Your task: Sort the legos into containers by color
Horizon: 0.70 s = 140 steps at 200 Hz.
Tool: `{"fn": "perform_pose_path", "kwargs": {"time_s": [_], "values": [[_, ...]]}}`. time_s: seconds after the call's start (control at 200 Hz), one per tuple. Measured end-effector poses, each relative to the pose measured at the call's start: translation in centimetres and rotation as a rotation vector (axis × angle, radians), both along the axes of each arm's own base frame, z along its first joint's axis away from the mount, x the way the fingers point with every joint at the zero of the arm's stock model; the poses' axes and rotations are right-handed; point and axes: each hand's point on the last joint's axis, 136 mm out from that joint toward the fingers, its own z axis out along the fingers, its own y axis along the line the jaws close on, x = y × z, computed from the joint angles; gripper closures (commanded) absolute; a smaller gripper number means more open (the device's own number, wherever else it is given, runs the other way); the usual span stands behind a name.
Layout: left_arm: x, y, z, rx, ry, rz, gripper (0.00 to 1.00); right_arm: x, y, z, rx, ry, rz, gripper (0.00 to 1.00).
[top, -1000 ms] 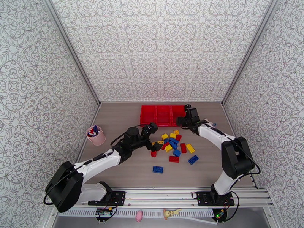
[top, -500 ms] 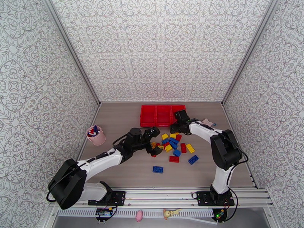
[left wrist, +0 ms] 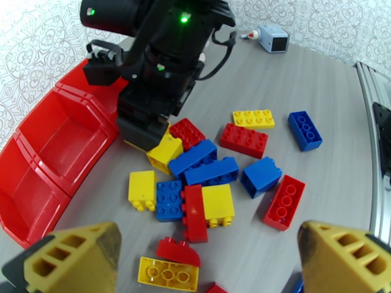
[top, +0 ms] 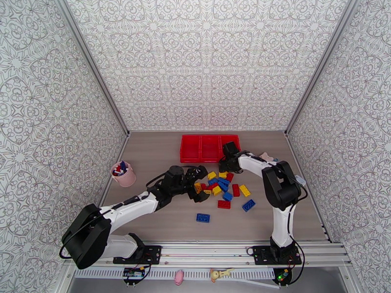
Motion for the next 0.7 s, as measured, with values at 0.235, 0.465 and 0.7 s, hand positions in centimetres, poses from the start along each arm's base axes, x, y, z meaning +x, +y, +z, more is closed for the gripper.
{"fn": "perform_pose_path", "kwargs": {"time_s": [0.235,0.465,0.7], "values": [[0.0,0.0,0.0,-0.001,0.0,0.001,0.0,0.0,-0.2,0.0,-0.004,0.002,-0.013,0.66],[0.5,0.1,0.4,-0.01,-0.01,0.024,0.0,0.3,-0.5,1.4,-0.008,-0.033,-0.031,0.67],[2.0,1.0,2.3,-0.093,-0.036,0.126,0.0,0.9,-1.1,7.2,0.035,-0.197,-0.062,0.67]]}}
